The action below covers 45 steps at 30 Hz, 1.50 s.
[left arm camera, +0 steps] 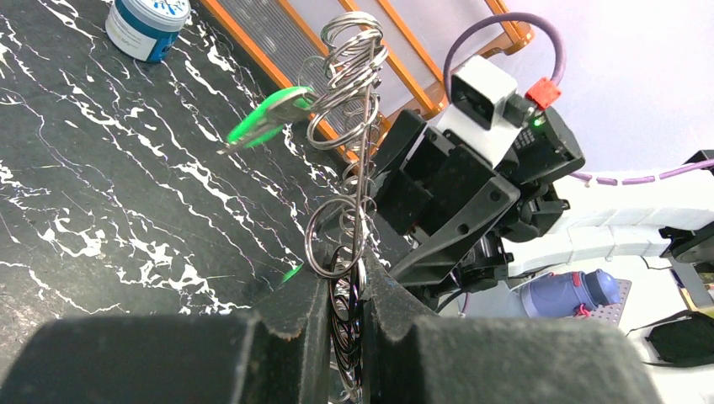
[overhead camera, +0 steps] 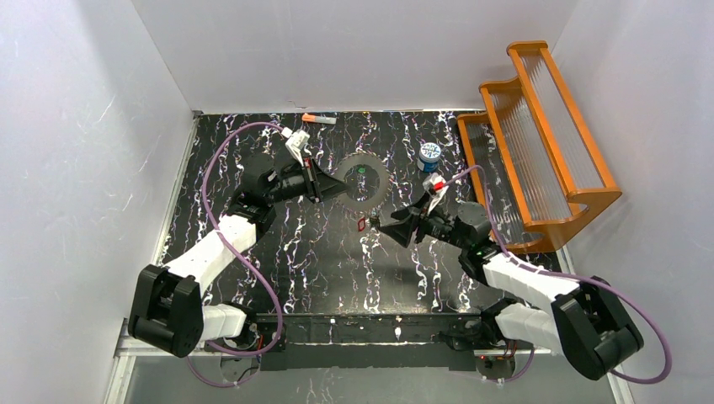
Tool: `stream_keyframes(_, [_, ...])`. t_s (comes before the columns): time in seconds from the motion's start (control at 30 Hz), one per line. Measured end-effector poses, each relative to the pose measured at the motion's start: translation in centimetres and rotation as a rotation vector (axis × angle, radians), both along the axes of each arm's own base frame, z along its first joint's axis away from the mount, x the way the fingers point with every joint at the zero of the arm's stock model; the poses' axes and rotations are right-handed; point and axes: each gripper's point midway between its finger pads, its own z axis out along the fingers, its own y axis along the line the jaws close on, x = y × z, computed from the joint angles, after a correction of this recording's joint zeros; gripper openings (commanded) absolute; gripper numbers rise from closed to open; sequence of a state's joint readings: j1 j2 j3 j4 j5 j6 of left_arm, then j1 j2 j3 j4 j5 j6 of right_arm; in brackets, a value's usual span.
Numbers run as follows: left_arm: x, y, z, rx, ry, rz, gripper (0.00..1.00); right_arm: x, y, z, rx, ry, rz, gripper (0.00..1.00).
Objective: Remove the keys from the keyring
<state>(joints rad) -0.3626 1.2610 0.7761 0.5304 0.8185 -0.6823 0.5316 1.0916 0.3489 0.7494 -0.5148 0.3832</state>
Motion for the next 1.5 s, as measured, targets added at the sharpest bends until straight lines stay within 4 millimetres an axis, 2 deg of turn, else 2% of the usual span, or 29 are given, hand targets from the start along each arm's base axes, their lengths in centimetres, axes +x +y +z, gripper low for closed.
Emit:
stream_keyframes(0.2, [0.0, 0.0, 0.1, -0.002, 0.0, 0.0, 0.0, -0.5, 2.0, -1.1, -0.008, -0.04, 0.034, 0.68])
stream_keyframes(0.37, [-0.1, 0.0, 0.1, -0.003, -0.001, 0.0, 0.0, -0.3, 2.8, -1.6, -0.01, -0.057, 0.033, 0.62])
stream_keyframes(0.73, [-0.2, 0.1, 0.6, -0.011, -0.007, 0.001, 0.0, 3.0, 1.0, -1.6, -0.022, -0.067, -0.188, 0.6])
stream_keyframes(0.9, [-0.2, 0.1, 0.7, -0.016, -0.004, 0.004, 0.0, 3.8, 0.2, -1.1, -0.017, -0.077, -0.25, 0.6])
stream_keyframes(1.03, [0.0, 0.3, 0.8, -0.022, 0.006, 0.02, 0.0, 3.2, -0.1, -1.3, -0.021, -0.078, -0.246, 0.6])
stream_keyframes(1.2, [0.5, 0.8, 0.7, -0.031, 0.031, 0.066, 0.0, 0.9, 0.4, -1.1, -0.02, -0.1, -0.201, 0.59])
stream_keyframes(1.37, [1.2, 1.1, 0.7, -0.039, 0.05, 0.108, 0.0, -1.2, 1.7, 0.3, 0.006, -0.152, -0.152, 0.59])
stream_keyframes(1.5, [1.5, 1.4, 0.8, -0.046, 0.059, 0.135, 0.0, -2.6, 3.0, 0.4, 0.006, -0.18, -0.108, 0.59])
